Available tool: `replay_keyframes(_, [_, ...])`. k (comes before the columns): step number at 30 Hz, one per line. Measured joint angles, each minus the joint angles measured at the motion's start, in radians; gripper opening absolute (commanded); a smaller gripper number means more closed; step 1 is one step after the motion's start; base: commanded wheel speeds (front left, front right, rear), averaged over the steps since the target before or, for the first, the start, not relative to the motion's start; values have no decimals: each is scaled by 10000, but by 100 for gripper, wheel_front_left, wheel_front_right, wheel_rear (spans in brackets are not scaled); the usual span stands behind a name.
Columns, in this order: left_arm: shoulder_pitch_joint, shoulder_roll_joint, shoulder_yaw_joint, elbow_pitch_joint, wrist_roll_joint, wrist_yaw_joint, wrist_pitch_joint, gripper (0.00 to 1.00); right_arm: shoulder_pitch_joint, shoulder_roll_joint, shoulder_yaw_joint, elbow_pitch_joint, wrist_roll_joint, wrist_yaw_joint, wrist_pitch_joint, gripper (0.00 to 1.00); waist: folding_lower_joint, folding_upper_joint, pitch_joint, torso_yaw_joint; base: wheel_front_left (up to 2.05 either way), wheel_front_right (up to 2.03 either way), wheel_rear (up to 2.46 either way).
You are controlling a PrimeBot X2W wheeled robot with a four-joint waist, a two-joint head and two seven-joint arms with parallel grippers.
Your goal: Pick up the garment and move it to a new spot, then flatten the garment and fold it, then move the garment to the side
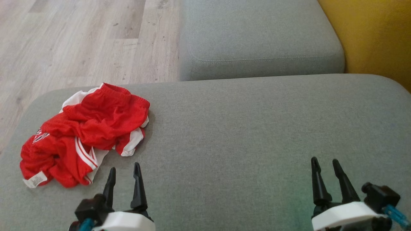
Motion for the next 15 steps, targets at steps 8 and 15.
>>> replay_keyframes(8, [29, 33, -240, 98, 974, 334, -221, 100, 151, 0, -19, 27, -848, 0, -188, 100, 0, 0, -50, 30, 0, 0, 0])
replay_keyframes(15, [194, 36, -441, 209, 1860, 441, -454, 100, 276, 0, -119, 213, -1626, 0, -454, 100, -2, 0, -116, 125, 0, 0, 0])
